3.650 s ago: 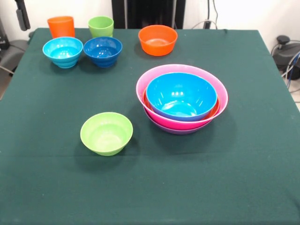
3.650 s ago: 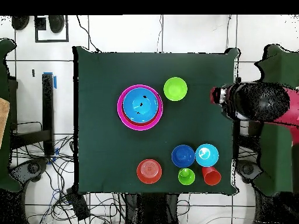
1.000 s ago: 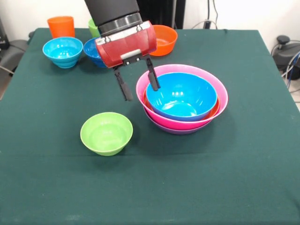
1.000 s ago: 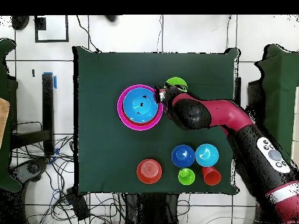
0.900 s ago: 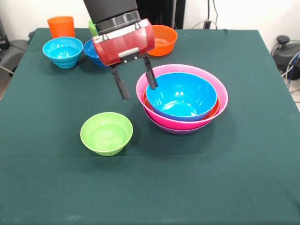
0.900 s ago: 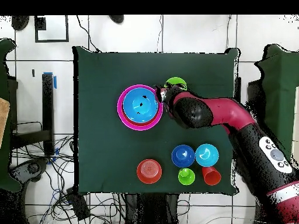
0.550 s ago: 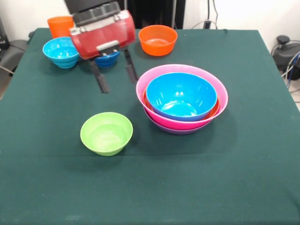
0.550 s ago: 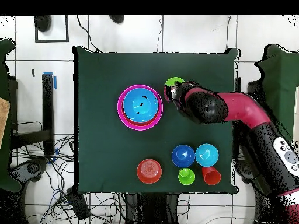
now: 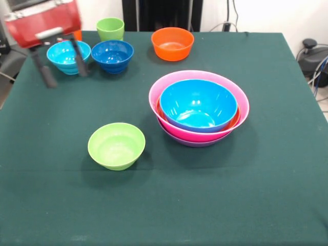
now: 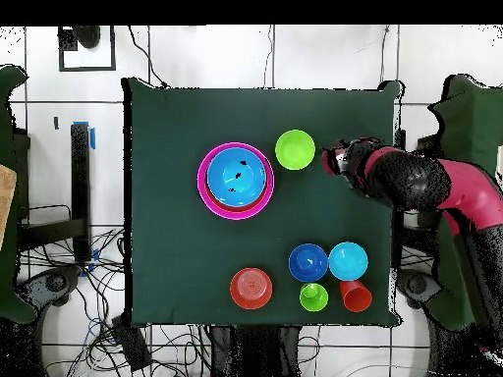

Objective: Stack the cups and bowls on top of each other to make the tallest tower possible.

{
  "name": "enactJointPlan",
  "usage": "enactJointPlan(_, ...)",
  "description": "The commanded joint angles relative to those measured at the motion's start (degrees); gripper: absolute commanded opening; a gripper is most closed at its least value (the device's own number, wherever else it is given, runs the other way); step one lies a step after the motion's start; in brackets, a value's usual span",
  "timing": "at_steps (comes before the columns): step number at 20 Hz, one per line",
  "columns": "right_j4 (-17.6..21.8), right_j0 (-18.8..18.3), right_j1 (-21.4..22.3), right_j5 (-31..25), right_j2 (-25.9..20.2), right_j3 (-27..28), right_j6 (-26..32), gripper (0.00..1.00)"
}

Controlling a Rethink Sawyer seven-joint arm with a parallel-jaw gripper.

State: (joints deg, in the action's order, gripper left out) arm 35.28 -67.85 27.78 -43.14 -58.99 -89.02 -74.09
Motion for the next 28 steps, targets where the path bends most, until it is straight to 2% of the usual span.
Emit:
enactJointPlan(1,9.28,0.20,-8.06,6.82,-3.64,4.95,27.13,1.00)
enactJointPlan(3,9.22,1.55,-11.09,5.76,-2.53,7.16,27.72,1.00)
enactJointPlan(6,6.40,4.69,-12.61,0.26,1.72,9.16,22.01,1.00)
enactJointPlan(10,3.99,6.95,-13.92,-2.83,6.33,9.59,13.88,1.00)
enactJointPlan(14,3.88,7.67,-14.05,-1.04,8.40,8.04,9.39,1.00)
enactJointPlan(23,4.87,8.16,-12.92,3.98,8.62,4.03,8.29,1.00)
enactJointPlan(26,2.40,7.37,-16.38,0.93,6.73,5.34,12.49,1.00)
enactJointPlan(28,1.50,7.24,-17.14,-0.42,6.54,5.66,13.27,1.00)
